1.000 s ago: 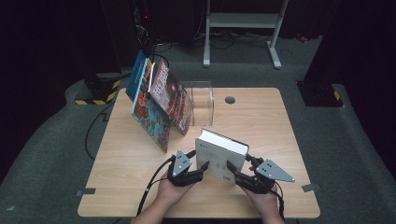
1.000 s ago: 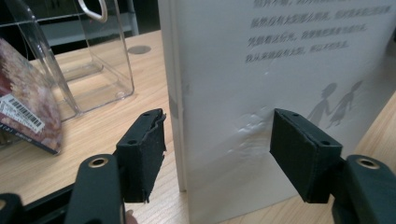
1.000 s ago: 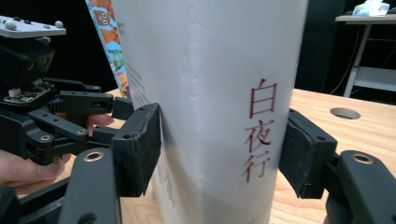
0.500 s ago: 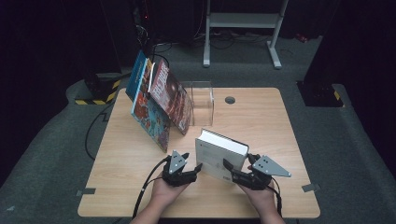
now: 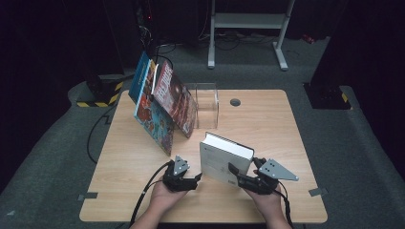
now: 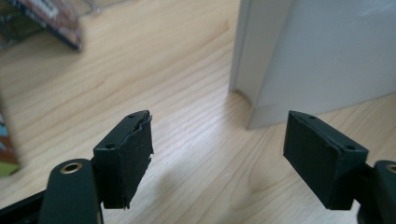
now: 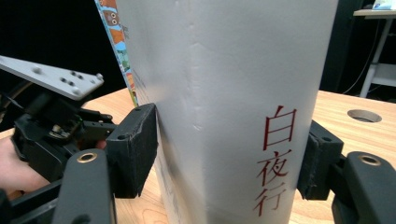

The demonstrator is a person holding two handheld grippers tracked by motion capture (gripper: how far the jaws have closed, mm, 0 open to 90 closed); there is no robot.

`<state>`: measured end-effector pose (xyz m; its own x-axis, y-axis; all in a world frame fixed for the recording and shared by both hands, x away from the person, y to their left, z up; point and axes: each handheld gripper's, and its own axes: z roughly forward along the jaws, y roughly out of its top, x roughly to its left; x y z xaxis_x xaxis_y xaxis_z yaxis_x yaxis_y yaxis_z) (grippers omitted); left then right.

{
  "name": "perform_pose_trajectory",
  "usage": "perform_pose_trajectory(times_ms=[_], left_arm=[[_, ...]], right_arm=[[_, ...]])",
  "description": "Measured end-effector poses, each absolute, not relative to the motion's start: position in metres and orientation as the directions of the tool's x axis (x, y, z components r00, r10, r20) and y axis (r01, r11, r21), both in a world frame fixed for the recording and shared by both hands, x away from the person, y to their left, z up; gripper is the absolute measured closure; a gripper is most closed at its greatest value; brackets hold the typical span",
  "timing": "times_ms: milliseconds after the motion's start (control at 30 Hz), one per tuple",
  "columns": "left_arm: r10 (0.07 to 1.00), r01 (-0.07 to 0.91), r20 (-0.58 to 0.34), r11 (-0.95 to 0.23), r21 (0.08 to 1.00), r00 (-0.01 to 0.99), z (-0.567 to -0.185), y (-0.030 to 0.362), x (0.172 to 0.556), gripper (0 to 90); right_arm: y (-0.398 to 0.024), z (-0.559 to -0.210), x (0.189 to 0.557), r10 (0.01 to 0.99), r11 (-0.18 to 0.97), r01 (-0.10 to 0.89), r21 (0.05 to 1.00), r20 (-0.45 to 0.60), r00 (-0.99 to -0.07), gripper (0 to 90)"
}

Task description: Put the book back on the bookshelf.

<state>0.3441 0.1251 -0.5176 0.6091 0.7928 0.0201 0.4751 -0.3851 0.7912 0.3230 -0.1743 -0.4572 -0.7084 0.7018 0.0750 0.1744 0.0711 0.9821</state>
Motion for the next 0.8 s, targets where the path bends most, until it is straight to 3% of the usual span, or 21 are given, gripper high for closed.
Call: perform_pose_trajectory(times_ms=[133, 300, 800], left_arm=[[0.808, 0.483, 0.052, -0.401, 0.778, 0.588, -0.521, 0.130, 0.346, 24.0], [0.833, 0.505, 0.066, -0.394, 0.768, 0.550, -0.524, 0.142, 0.346, 23.9], [0.849, 0.526, 0.089, -0.401, 0.750, 0.520, -0.526, 0.154, 0.346, 23.2]], right_arm=[[-0.175, -0.456, 0.323, 0.695, 0.084, 0.176, 0.981, 0.068, -0.716, 35.7], [-0.177, -0.458, 0.319, 0.678, 0.083, 0.162, 0.983, 0.063, -0.733, 52.1], [-0.171, -0.457, 0.319, 0.725, 0.118, 0.134, 0.984, 0.007, -0.689, 53.6]])
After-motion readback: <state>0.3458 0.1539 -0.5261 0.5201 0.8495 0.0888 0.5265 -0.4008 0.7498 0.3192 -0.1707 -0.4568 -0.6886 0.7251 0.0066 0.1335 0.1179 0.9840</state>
